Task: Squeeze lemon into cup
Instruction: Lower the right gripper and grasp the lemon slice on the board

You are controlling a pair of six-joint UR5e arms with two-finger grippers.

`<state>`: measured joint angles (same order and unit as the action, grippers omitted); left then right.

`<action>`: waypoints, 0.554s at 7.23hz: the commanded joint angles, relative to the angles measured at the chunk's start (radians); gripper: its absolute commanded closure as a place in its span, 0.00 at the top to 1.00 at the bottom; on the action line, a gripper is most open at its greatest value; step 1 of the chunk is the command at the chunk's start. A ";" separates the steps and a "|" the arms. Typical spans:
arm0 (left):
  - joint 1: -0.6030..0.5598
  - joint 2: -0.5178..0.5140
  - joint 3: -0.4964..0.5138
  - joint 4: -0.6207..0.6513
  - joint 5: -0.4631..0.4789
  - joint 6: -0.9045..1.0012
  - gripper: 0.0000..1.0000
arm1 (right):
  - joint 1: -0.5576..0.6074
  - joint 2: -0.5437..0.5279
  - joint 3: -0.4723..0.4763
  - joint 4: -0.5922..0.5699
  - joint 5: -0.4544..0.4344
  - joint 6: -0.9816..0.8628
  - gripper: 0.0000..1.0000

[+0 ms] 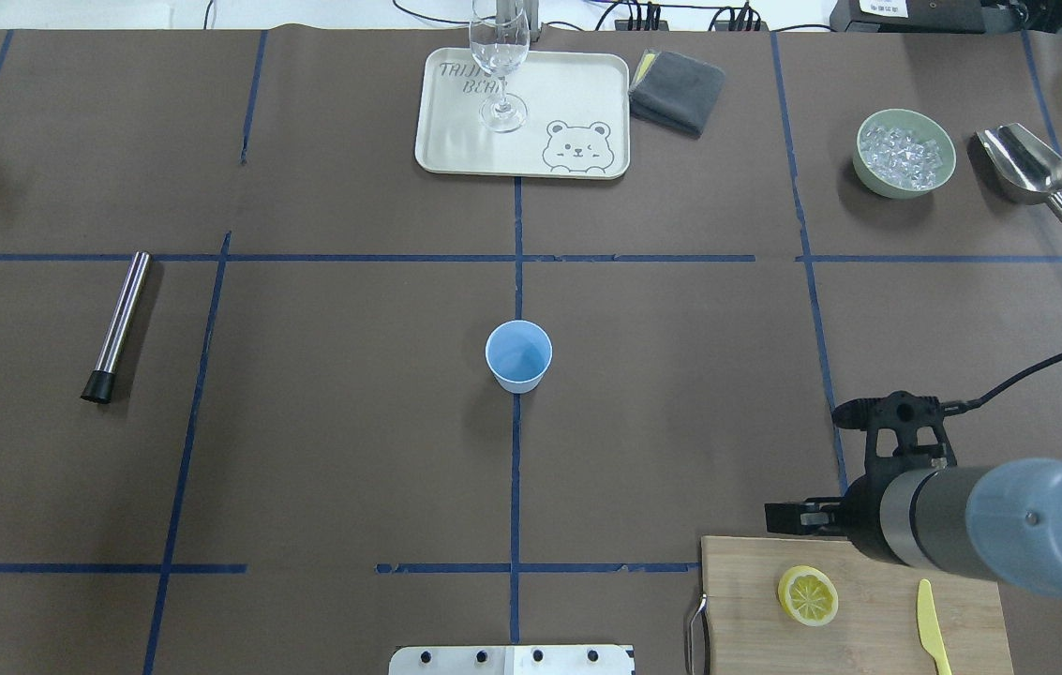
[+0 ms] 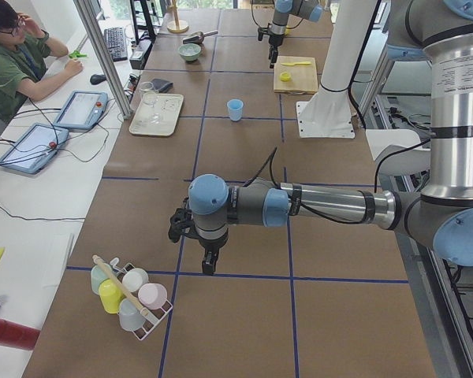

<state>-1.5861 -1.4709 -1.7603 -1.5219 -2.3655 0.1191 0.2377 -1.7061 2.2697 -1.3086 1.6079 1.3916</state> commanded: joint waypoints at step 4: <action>-0.002 0.011 -0.002 0.000 0.000 0.001 1.00 | -0.248 -0.086 -0.018 0.098 -0.231 0.184 1.00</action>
<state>-1.5870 -1.4623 -1.7622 -1.5222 -2.3654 0.1196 0.0333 -1.7814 2.2600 -1.2163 1.4357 1.5469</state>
